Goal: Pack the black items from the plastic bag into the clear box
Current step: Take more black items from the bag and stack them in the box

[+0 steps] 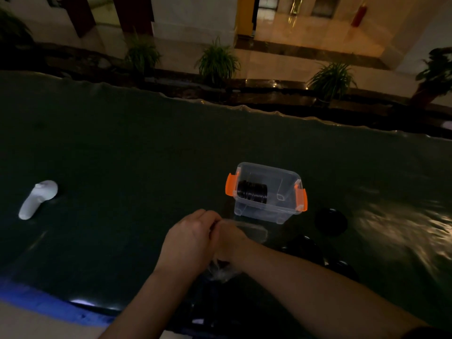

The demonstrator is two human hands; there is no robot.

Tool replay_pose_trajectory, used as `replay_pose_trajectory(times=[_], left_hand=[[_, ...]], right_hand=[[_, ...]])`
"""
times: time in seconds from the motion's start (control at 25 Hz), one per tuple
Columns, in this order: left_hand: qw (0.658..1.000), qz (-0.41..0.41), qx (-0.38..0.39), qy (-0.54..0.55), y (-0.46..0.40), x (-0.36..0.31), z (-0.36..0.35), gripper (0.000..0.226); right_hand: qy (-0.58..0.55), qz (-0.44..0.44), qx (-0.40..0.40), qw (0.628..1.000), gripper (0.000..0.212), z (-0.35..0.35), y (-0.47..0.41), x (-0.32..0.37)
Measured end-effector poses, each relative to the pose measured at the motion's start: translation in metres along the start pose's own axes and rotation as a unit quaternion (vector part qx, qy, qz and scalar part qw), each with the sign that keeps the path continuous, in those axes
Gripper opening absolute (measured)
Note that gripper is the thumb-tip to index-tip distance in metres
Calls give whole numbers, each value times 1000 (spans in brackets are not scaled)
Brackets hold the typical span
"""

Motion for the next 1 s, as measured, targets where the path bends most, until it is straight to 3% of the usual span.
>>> replay_pose_trajectory(times=[0.12, 0.24, 0.4, 0.52, 0.6, 0.76, 1.0], left_hand=[[1000, 0, -16, 7, -3, 7, 3, 10], [999, 2, -15, 35, -1, 15, -1, 21], [981, 116, -24, 152, 23, 70, -26, 39], [977, 178, 48, 111, 50, 116, -71, 20], [968, 194, 138, 81, 69, 134, -109, 24], [950, 191, 222, 110, 88, 143, -156, 29], [939, 199, 224, 168, 88, 138, -181, 17]], right_hand=[[-89, -25, -10, 996, 48, -6, -13, -3], [-78, -51, -11, 996, 67, -34, -20, -7], [-122, -51, 47, 990, 78, -49, -30, 8], [-107, -74, 99, 986, 76, -54, -33, 2], [-132, -67, 109, 983, 86, -58, -37, -4], [-179, -82, 186, 962, 56, -64, -35, -7], [-227, -85, 161, 957, 69, -73, -33, -22]])
Point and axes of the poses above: each hand's wrist, its own y-axis away from the middle knuckle, its own z-axis out of the back of the hand, x = y × z, the point moved 7 cm from there along -y, towards the middle knuckle, and after that the axes turned 13 degrees about -z, right-handed, at the moved point
